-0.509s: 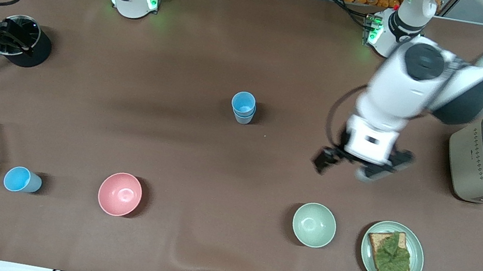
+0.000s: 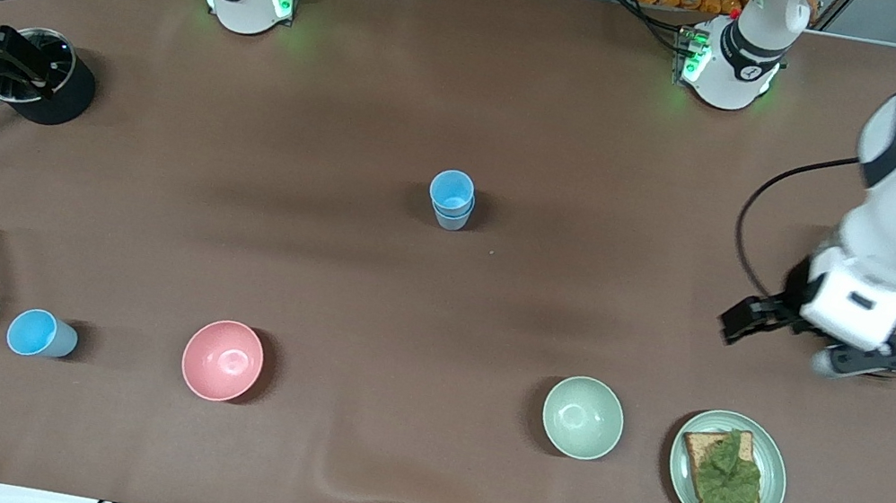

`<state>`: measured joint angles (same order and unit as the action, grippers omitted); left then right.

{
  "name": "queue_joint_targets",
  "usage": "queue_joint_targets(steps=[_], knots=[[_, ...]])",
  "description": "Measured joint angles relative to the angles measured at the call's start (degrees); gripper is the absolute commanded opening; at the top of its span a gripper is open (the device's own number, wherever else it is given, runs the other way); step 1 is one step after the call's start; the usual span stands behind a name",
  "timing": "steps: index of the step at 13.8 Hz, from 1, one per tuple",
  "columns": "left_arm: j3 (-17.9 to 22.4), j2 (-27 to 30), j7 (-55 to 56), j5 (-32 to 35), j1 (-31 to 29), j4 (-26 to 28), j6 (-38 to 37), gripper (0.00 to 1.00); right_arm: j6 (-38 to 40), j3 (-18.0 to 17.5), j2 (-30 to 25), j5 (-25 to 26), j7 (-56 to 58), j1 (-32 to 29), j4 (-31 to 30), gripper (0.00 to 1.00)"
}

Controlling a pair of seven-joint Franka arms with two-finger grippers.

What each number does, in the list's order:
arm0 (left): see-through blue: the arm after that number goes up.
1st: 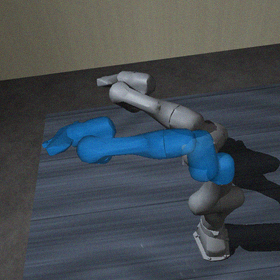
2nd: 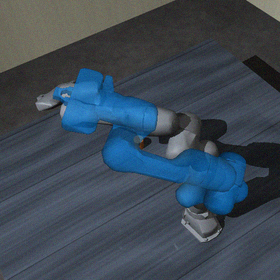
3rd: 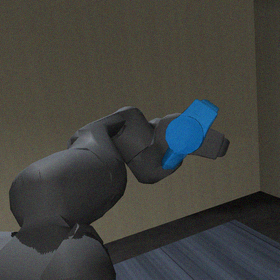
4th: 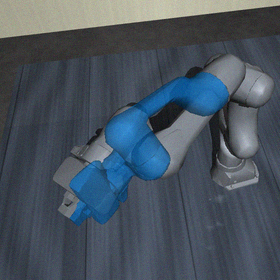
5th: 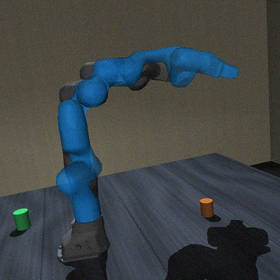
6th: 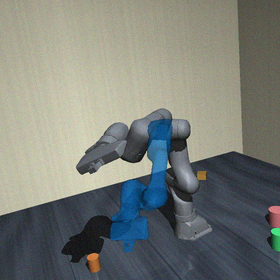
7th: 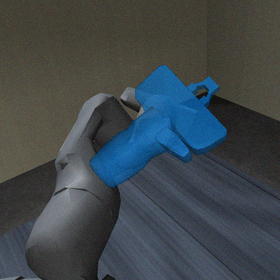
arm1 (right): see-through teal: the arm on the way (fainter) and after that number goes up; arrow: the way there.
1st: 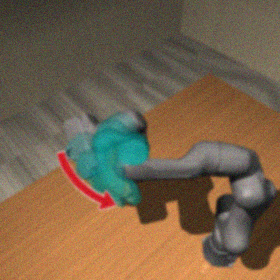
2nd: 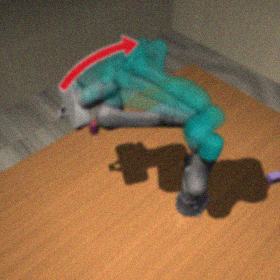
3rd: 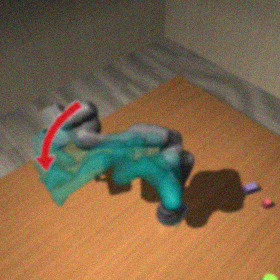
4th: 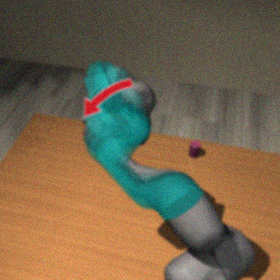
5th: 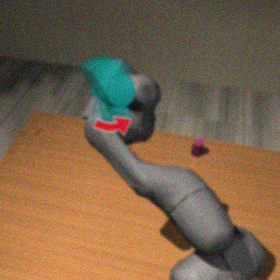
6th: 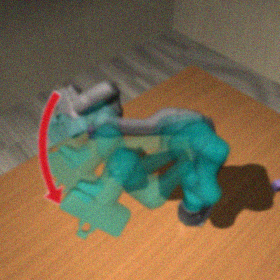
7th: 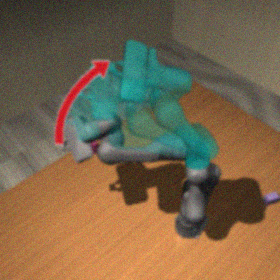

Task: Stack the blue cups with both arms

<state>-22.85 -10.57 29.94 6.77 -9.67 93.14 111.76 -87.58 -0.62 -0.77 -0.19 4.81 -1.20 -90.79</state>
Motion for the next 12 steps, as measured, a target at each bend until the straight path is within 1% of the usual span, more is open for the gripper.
queue_joint_targets(steps=[2, 3, 4, 6, 8, 12], knots=[[5.25, 2.02, -7.4, -0.23, 2.96, -2.45, -6.17, 1.0, 1.36, -0.09, -0.04, 0.0, 0.0, 0.13, 0.43, 1.0], [7.44, 2.73, -10.63, -0.24, 4.33, -3.69, -8.46, 1.0, 2.19, -0.24, -0.09, 0.0, -0.01, 0.29, 0.68, 1.0], [8.76, 3.34, -13.4, -0.24, 5.03, -4.55, -10.26, 1.0, 3.44, -0.33, -0.14, 0.0, -0.03, 0.47, 1.35, 1.0], [10.62, 4.54, -15.92, -0.89, 5.43, -5.1, -12.76, 1.0, 6.99, -0.31, -0.43, -0.01, -0.04, 0.59, 3.97, 1.0], [11.9, 5.74, -16.69, -2.73, 5.39, -5.2, -13.33, 1.0, 9.37, -0.1, -0.97, -0.01, -0.04, 0.58, 5.78, 1.0], [12.02, 8.87, -16.7, -2.87, 6.4, -5.24, -17.34, 1.0, 10.54, 0.59, -1.49, -0.01, -0.03, 0.53, 6.18, 1.0]])
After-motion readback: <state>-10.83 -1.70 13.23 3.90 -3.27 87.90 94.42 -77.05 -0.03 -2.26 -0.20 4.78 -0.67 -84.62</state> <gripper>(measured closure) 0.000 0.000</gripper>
